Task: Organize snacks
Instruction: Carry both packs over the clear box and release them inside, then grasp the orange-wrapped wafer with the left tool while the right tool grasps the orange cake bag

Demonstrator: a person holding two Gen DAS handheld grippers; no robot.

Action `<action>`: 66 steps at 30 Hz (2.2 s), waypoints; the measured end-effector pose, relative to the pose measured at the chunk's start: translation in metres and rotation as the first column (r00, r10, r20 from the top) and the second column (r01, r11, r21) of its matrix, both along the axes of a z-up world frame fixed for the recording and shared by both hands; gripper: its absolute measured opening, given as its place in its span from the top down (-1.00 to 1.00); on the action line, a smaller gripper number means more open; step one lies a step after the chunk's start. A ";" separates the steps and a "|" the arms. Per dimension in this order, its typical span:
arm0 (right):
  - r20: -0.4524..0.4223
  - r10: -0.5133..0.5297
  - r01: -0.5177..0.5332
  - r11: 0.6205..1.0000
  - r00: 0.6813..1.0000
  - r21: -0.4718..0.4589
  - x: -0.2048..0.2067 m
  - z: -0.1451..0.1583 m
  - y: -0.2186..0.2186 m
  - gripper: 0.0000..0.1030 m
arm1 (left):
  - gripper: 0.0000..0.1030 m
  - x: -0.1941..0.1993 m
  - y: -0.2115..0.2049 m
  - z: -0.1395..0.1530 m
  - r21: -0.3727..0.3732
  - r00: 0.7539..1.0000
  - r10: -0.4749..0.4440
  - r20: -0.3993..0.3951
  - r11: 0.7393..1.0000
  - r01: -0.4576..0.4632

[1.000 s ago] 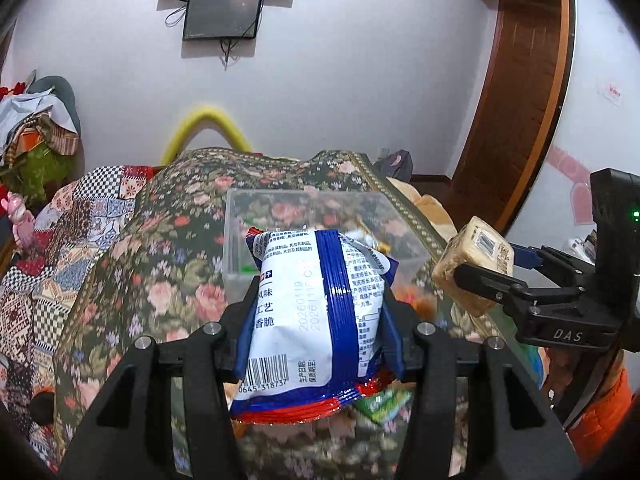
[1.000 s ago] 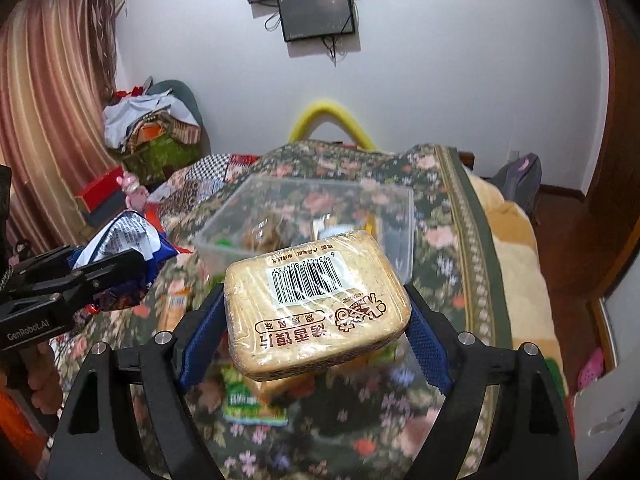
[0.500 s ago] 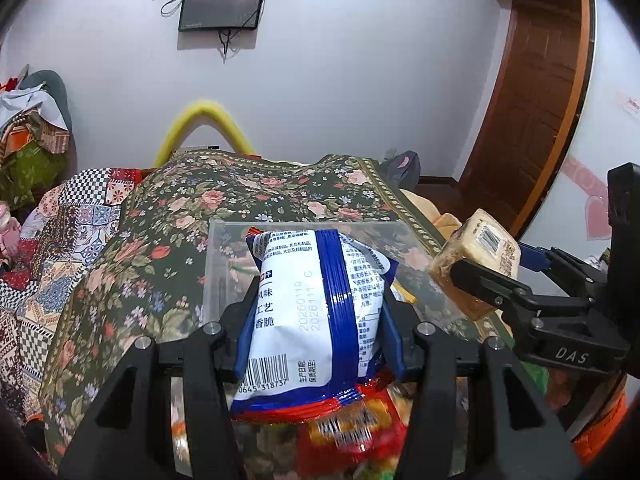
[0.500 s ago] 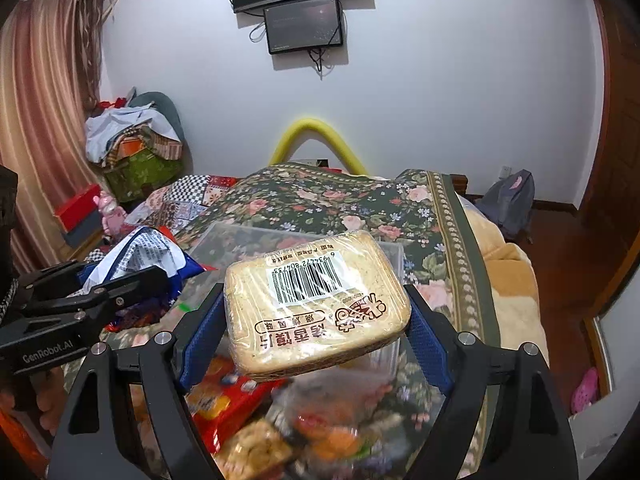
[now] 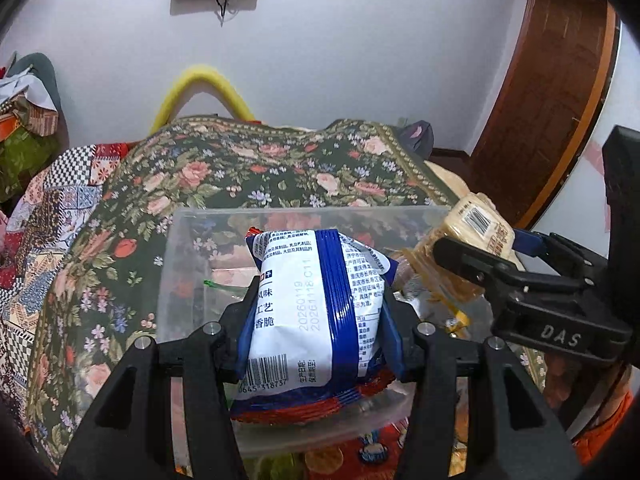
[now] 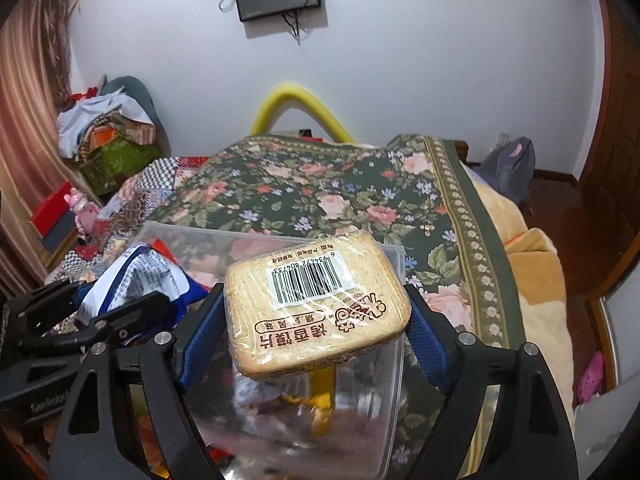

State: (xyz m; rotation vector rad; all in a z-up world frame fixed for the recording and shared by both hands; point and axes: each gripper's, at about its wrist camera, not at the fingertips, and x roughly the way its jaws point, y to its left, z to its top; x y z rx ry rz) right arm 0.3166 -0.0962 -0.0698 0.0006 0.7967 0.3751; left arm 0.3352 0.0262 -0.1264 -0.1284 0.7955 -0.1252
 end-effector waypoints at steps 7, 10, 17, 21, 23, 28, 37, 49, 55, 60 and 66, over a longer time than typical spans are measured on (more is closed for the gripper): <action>-0.038 0.005 -0.006 1.000 0.999 -0.018 0.012 -0.011 0.001 -0.59 | -0.04 0.008 -0.004 -0.006 0.015 1.000 -0.006 -0.007 1.000 0.006; -0.053 0.019 -0.020 0.999 0.998 -0.026 0.014 -0.013 0.003 -0.62 | -0.08 0.008 -0.005 -0.006 0.018 1.000 -0.013 -0.015 1.000 0.014; -0.014 0.039 -0.039 0.998 0.999 -0.044 0.007 0.002 0.004 -0.62 | -0.14 -0.005 -0.005 0.010 -0.001 0.999 -0.035 0.003 0.999 0.035; 0.020 0.050 -0.048 0.997 0.999 -0.057 -0.005 0.014 0.003 -0.62 | -0.15 -0.023 0.001 0.028 0.014 0.999 -0.029 0.041 0.999 0.029; 0.037 0.056 -0.054 0.997 0.998 -0.056 -0.015 0.020 0.002 -0.62 | -0.16 -0.033 0.007 0.037 0.022 0.998 -0.023 0.055 1.000 0.021; 0.047 0.073 -0.072 0.997 0.996 -0.026 -0.037 0.028 -0.007 -0.64 | -0.19 -0.059 0.027 0.051 0.046 0.997 0.002 0.076 0.999 -0.005; 0.018 0.102 -0.101 0.994 0.995 -0.048 -0.076 0.013 -0.017 -0.65 | -0.23 -0.101 0.068 0.032 0.072 0.998 0.067 0.013 0.995 -0.067; -0.124 0.066 -0.072 0.997 0.990 -0.040 -0.106 -0.031 -0.036 -0.69 | -0.23 -0.139 0.087 -0.040 0.012 0.980 0.123 -0.157 0.992 -0.122; -0.177 0.049 -0.053 0.998 0.983 -0.019 -0.099 -0.047 -0.038 -0.69 | -0.23 -0.148 0.076 -0.062 -0.025 0.975 0.087 -0.204 0.995 -0.094; -0.210 0.033 -0.034 0.999 0.977 0.002 -0.097 -0.058 -0.034 -0.69 | -0.23 -0.143 0.072 -0.076 -0.052 0.969 0.090 -0.231 0.993 -0.104; -0.205 0.015 -0.014 1.000 0.979 0.004 -0.099 -0.062 -0.030 -0.68 | -0.23 -0.141 0.068 -0.082 0.003 0.975 0.111 -0.192 0.994 -0.112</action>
